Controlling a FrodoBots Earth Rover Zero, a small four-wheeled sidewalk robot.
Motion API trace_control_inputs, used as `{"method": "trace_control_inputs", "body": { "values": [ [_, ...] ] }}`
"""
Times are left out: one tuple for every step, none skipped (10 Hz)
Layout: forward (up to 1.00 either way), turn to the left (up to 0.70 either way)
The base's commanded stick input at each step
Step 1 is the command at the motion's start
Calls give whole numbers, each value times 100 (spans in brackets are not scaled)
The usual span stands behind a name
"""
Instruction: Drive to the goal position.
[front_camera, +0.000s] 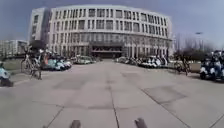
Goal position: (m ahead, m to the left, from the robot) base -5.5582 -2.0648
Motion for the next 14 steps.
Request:
{"method": "trace_control_inputs", "body": {
  "values": [
    [100, -27],
    [100, -27],
    [100, -27],
    [100, -11],
    [100, 0],
    [100, 0],
    [100, 0],
    [100, 0],
    [100, 0],
    [100, 0],
    [100, 0],
    [100, 0],
    [100, 0],
    [100, 0]
  ]
}}
